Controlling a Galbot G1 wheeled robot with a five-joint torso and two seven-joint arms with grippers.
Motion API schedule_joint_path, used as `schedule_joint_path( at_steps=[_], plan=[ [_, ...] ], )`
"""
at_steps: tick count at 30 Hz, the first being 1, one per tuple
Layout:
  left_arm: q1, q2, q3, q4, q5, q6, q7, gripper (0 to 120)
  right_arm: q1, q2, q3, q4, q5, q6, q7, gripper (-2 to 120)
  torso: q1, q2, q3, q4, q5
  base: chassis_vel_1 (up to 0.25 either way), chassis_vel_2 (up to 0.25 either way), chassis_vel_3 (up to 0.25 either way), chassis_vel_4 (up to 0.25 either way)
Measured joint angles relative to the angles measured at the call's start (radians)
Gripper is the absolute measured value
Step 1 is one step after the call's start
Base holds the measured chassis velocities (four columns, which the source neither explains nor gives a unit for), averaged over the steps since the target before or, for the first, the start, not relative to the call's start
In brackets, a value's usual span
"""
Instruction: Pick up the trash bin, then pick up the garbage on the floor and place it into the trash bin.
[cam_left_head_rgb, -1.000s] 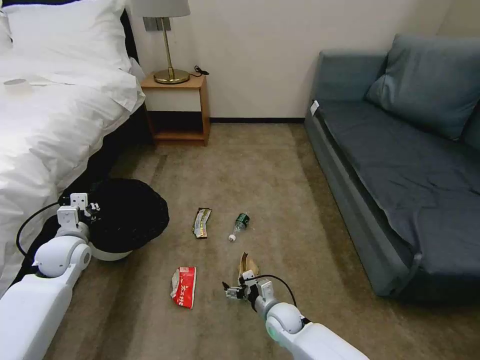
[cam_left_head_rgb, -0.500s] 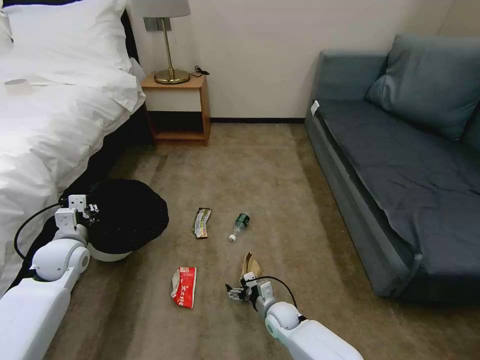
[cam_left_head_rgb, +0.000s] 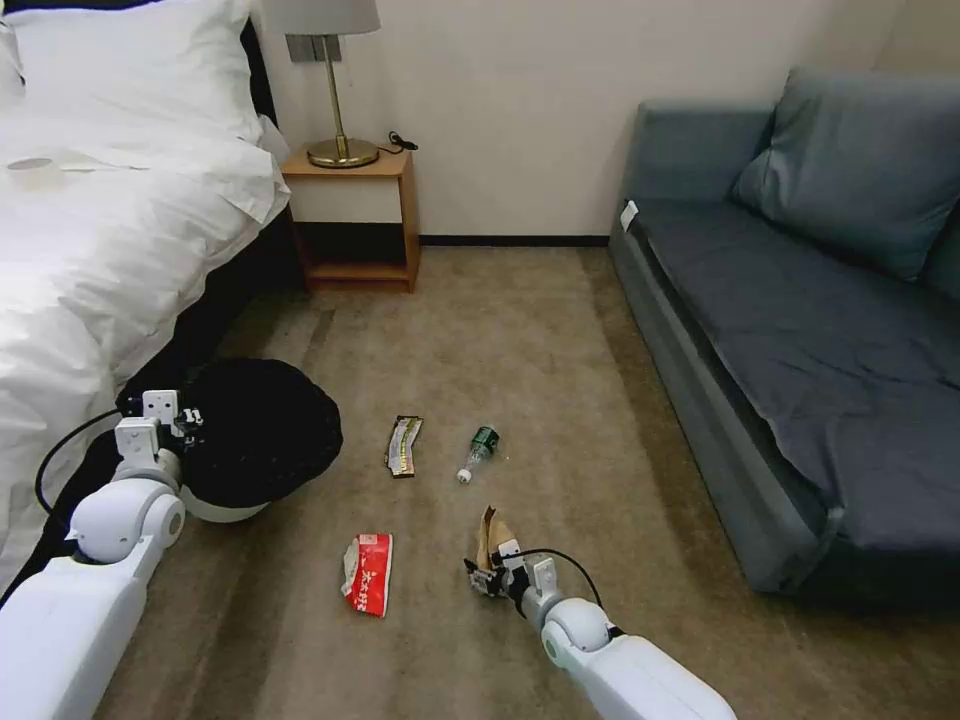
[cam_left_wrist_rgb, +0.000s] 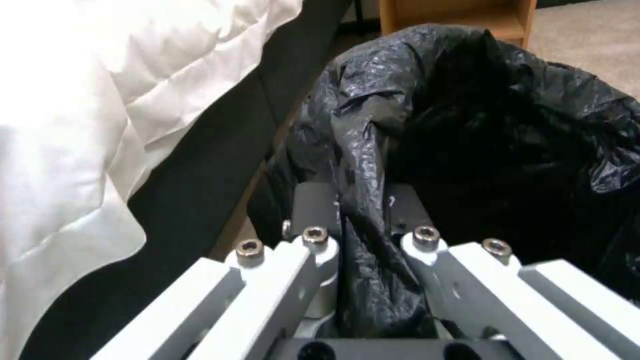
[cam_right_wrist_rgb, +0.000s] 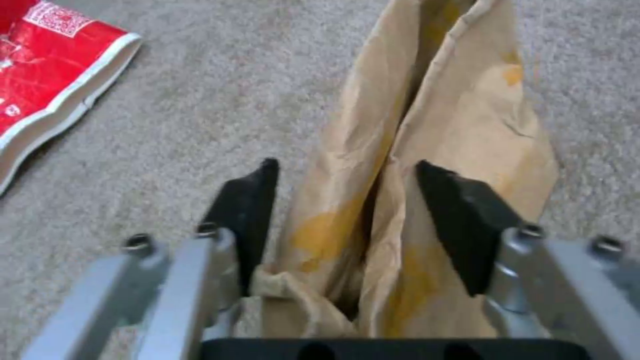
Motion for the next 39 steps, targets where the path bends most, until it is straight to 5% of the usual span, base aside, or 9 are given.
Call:
schedule_joint_path(
  at_steps=[12, 39],
  plan=[
    [-0.004, 0.003, 0.0, -0.003, -0.002, 0.0, 0.0, 5, 0.003, 0.0, 0.005, -0.005, 0.004, 0.003, -0.017, 4, 0.0, 0.0, 0.0, -0.0001, 0.0, 0.0, 0.0, 0.0, 0.0],
    [-0.009, 0.017, 0.014, -0.015, -0.01, 0.001, 0.0, 5, 0.06, -0.048, 0.074, 0.17, -0.022, 0.059, -0.046, 0, 0.0, 0.0, 0.0, -0.0001, 0.0, 0.0, 0.0, 0.0, 0.0]
  ],
)
